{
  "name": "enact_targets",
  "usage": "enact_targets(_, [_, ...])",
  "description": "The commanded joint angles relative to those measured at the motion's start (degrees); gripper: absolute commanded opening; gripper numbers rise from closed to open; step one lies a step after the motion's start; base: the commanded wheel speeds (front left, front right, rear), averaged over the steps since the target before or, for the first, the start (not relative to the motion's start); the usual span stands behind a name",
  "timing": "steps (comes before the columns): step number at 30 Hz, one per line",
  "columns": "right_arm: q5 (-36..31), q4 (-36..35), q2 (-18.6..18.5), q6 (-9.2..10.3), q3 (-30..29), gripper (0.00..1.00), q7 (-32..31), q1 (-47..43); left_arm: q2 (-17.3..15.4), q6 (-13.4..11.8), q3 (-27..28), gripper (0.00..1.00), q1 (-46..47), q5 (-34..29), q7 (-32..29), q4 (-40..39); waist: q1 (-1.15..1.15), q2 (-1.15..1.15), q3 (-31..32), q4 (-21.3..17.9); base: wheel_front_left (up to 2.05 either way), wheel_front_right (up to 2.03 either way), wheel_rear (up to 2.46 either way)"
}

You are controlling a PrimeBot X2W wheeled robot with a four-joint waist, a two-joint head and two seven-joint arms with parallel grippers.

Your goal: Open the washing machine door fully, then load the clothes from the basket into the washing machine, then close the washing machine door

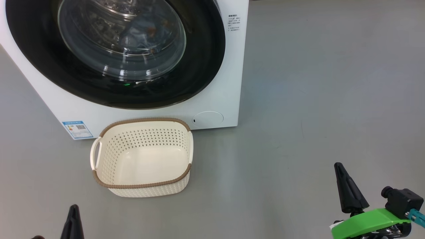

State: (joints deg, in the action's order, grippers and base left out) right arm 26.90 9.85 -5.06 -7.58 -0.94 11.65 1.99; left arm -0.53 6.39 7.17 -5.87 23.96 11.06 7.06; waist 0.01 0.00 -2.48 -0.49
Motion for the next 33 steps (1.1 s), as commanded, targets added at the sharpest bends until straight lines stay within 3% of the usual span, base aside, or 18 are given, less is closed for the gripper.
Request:
enact_targets(1, [2.26,-1.21,-0.22,0.02,-0.26,0.00,-0.33,1.45,-0.85,0.15,0.36,0.00,2.16,2.23,-0.38,-0.97,-0.01,0.00,0.04,0.01,0.00,0.00,0.00])
enact_targets(33, [21.96,0.39,0.03,0.04,-1.21,0.00,-5.21,2.23,-1.30,0.44,0.06,0.00,5.16,22.27,-5.60,1.45,-0.01,0.00,0.73,0.16,0.00,0.00,0.00])
